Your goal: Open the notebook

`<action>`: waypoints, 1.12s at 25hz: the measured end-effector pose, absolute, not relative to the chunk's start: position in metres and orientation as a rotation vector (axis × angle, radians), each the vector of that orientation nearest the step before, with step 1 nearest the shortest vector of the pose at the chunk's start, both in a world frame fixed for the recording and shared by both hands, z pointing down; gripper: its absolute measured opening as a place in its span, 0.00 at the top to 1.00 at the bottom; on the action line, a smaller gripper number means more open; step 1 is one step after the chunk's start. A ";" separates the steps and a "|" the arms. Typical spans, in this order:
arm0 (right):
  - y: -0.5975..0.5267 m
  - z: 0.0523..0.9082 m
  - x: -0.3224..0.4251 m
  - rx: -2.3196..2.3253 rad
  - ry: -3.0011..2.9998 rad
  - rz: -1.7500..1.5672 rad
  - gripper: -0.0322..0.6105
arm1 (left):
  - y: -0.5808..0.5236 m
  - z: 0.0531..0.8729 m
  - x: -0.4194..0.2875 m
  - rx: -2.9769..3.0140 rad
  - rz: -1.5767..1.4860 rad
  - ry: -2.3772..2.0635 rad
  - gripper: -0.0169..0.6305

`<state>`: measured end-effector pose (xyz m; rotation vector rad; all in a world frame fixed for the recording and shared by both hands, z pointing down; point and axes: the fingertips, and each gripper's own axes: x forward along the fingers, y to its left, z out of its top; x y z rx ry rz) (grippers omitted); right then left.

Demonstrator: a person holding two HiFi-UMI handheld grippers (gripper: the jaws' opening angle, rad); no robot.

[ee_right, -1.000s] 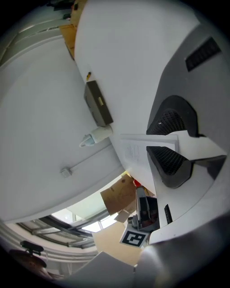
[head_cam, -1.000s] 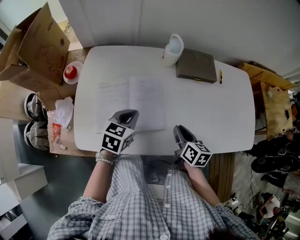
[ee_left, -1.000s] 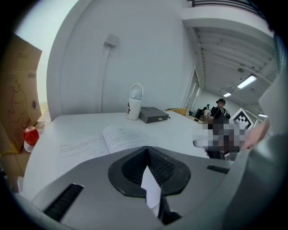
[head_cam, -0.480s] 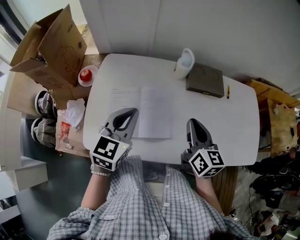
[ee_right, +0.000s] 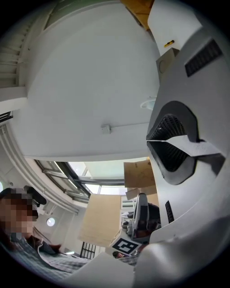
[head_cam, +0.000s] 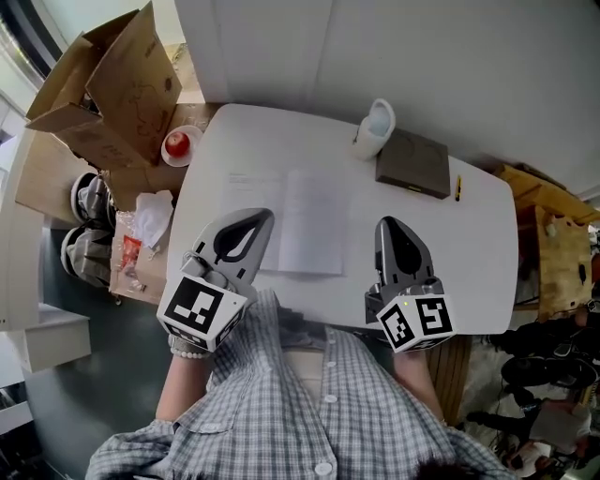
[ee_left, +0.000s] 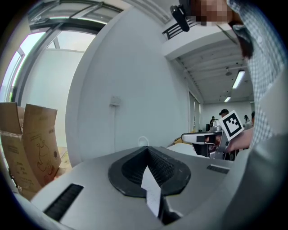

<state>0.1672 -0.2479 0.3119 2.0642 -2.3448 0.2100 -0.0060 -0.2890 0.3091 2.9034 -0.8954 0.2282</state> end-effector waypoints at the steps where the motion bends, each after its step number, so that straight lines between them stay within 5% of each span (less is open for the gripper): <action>1: -0.249 0.309 0.166 2.065 -2.353 0.206 0.91 | -0.289 0.308 -0.007 2.903 0.222 -0.895 0.96; 28: -0.242 0.297 0.160 2.059 -2.405 0.203 0.91 | -0.276 0.293 0.013 2.943 0.192 -0.802 0.96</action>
